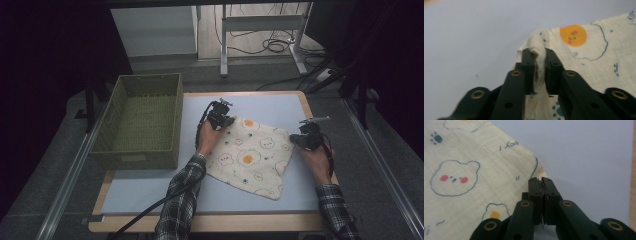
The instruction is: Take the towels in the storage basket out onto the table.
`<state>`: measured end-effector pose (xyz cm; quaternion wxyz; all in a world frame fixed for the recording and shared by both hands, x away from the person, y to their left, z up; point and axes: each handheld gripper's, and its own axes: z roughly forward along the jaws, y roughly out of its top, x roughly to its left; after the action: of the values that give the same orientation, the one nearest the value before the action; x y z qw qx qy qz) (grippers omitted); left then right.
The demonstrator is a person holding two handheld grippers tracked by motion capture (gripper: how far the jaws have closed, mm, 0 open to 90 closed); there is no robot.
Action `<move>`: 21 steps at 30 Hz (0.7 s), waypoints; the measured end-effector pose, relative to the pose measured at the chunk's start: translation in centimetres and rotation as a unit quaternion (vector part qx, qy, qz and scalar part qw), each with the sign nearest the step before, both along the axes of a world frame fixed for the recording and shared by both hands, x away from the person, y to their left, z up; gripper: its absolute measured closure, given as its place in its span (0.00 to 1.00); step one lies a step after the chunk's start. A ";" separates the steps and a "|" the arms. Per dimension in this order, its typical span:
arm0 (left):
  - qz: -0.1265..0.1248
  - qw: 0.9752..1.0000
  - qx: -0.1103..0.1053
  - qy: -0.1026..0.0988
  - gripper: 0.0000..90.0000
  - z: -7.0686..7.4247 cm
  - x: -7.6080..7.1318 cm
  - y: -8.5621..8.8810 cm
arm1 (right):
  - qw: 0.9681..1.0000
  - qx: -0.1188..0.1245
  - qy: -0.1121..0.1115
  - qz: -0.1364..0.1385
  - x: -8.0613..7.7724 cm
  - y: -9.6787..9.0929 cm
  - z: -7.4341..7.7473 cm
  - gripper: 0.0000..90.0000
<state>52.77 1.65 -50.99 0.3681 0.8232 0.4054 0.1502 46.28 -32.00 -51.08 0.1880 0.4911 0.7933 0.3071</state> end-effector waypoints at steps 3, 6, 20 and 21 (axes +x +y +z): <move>0.009 0.999 0.001 -0.043 0.88 1.1 -0.4 0.2 | 1.000 -0.017 -0.017 0.001 0.2 0.3 0.8 0.97; 0.040 0.997 0.046 -0.052 0.70 1.7 -0.1 0.6 | 0.999 -0.003 -0.043 -0.007 0.8 -0.2 2.7 0.86; 0.057 0.998 0.021 -0.024 0.65 -0.3 1.9 1.2 | 0.999 0.002 -0.037 -0.025 1.3 -1.4 1.9 0.77; 0.057 0.998 0.014 -0.018 0.64 -0.5 2.1 1.1 | 0.999 0.007 -0.036 -0.024 1.4 -1.5 1.7 0.77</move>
<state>54.82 2.78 -51.50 0.3549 0.8010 0.4426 0.1913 47.65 -33.46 -49.34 0.2206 0.4998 0.7716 0.3257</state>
